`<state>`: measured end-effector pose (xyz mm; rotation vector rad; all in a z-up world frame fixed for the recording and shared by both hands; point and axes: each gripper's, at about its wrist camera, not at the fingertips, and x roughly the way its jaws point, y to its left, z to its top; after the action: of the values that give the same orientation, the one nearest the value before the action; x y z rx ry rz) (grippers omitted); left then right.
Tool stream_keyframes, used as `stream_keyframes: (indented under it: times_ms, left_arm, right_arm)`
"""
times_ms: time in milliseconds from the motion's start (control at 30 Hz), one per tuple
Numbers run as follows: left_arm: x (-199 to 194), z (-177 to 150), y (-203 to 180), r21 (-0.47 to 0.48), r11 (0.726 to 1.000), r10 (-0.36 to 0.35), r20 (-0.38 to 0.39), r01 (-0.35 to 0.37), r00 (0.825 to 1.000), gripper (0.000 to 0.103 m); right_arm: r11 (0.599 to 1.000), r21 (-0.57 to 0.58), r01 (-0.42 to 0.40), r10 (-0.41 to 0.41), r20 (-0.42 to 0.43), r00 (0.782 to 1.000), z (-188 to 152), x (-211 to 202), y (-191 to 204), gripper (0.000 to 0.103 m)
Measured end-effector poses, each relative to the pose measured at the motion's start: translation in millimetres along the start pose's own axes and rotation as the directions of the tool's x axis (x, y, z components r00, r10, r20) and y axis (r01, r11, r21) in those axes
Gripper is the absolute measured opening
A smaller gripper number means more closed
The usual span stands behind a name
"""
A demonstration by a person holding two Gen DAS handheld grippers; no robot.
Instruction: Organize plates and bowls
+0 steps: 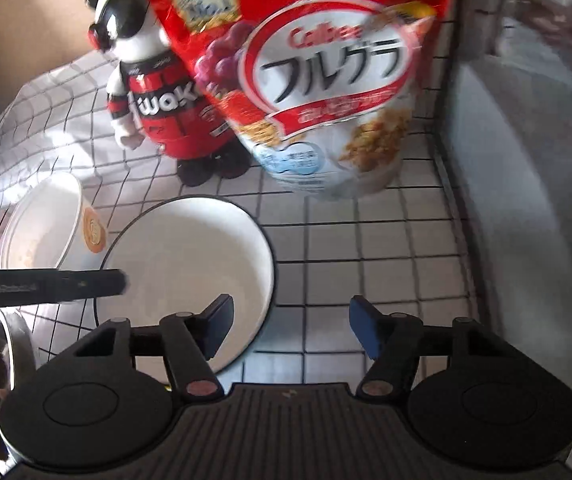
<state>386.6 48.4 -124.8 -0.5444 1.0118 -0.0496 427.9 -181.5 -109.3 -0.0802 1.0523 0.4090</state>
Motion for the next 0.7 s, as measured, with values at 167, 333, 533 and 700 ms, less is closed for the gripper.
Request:
stream_keyframes:
  times_ms: [167,333,533,700]
  left_arm:
    - [15.0,4.1,0.2,-0.026,1.000,0.008,-0.012,-0.008,1.000,0.032]
    - [26.0,3.3,4.1,-0.026,1.000,0.015,-0.046,-0.016,0.999,0.028]
    - [28.9,2.8,1.6,-0.012,1.000,0.004,-0.067,-0.005,0.998,0.025]
    - [36.4,3.6,-16.7,0.041,0.999,-0.001,-0.100,0.005,0.995,0.026]
  right_arm:
    - [0.999,0.013,-0.033,0.034,-0.060,0.998,9.8,33.7,4.3,0.053]
    - [0.995,0.041,-0.086,0.090,-0.120,0.989,9.5,56.9,9.6,0.032]
    - [0.995,0.053,-0.086,0.091,-0.107,0.990,6.0,52.5,1.4,0.016]
    - [0.996,0.085,-0.037,0.043,-0.072,0.996,0.3,39.3,-11.6,0.016]
